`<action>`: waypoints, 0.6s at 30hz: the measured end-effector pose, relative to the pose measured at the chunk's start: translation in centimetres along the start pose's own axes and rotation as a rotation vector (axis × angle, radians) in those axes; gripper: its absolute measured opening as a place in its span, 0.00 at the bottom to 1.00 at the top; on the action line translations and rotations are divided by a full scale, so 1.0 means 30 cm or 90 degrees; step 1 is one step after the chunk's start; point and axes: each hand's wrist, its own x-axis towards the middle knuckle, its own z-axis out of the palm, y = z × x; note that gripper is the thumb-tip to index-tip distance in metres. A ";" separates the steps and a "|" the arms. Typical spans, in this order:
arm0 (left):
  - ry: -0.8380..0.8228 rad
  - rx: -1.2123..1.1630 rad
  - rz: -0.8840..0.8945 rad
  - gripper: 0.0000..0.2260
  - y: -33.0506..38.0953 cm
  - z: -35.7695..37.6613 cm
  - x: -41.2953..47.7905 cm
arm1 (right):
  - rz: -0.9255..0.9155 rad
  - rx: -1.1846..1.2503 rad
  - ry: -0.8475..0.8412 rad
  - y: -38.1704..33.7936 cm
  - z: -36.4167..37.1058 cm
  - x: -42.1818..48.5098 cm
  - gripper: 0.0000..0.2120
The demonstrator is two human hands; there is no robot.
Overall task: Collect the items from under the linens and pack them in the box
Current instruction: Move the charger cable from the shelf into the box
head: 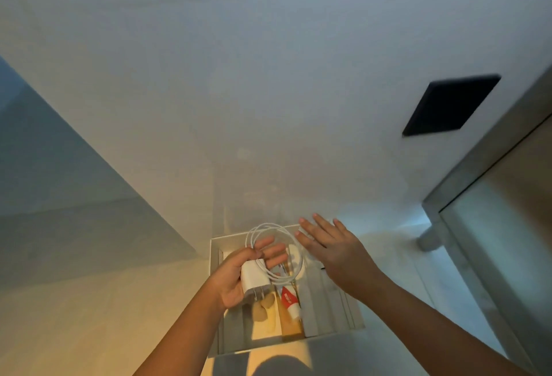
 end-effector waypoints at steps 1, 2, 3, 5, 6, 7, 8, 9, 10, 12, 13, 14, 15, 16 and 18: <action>0.000 0.003 -0.004 0.19 -0.023 -0.027 0.028 | -0.004 0.003 -0.005 0.000 0.041 -0.012 0.33; -0.001 0.008 -0.010 0.19 -0.044 -0.054 0.054 | -0.008 0.008 -0.008 0.000 0.080 -0.023 0.32; -0.002 0.011 -0.017 0.19 -0.065 -0.077 0.077 | -0.014 0.014 -0.011 -0.001 0.117 -0.033 0.31; 0.001 0.003 -0.028 0.19 -0.104 -0.121 0.119 | -0.024 0.023 -0.023 -0.010 0.191 -0.050 0.30; 0.007 -0.011 -0.032 0.18 -0.123 -0.144 0.136 | -0.032 0.026 -0.033 -0.016 0.225 -0.056 0.29; 0.016 -0.024 -0.034 0.18 -0.140 -0.167 0.153 | -0.037 0.026 -0.046 -0.023 0.254 -0.062 0.29; 0.026 -0.032 -0.037 0.17 -0.156 -0.187 0.167 | -0.037 0.026 -0.063 -0.031 0.276 -0.068 0.29; 0.036 -0.031 -0.040 0.17 -0.168 -0.206 0.181 | -0.032 0.025 -0.078 -0.038 0.294 -0.074 0.29; 0.048 -0.026 -0.044 0.16 -0.177 -0.224 0.193 | -0.028 0.024 -0.090 -0.041 0.311 -0.081 0.29; 0.079 -0.016 -0.051 0.14 -0.191 -0.251 0.215 | -0.022 0.029 -0.107 -0.035 0.331 -0.095 0.28; 0.091 -0.013 -0.053 0.13 -0.194 -0.259 0.225 | -0.013 0.039 -0.111 -0.028 0.336 -0.102 0.28; 0.097 -0.007 -0.055 0.13 -0.196 -0.264 0.233 | 0.000 0.047 -0.114 -0.021 0.342 -0.109 0.27; 0.101 0.002 -0.060 0.12 -0.198 -0.267 0.240 | 0.015 0.048 -0.119 -0.013 0.344 -0.112 0.27; 0.106 0.012 -0.066 0.12 -0.200 -0.267 0.247 | 0.028 0.048 -0.125 -0.007 0.348 -0.114 0.28; 0.113 0.029 -0.072 0.13 -0.204 -0.266 0.263 | 0.050 0.055 -0.159 0.002 0.361 -0.121 0.28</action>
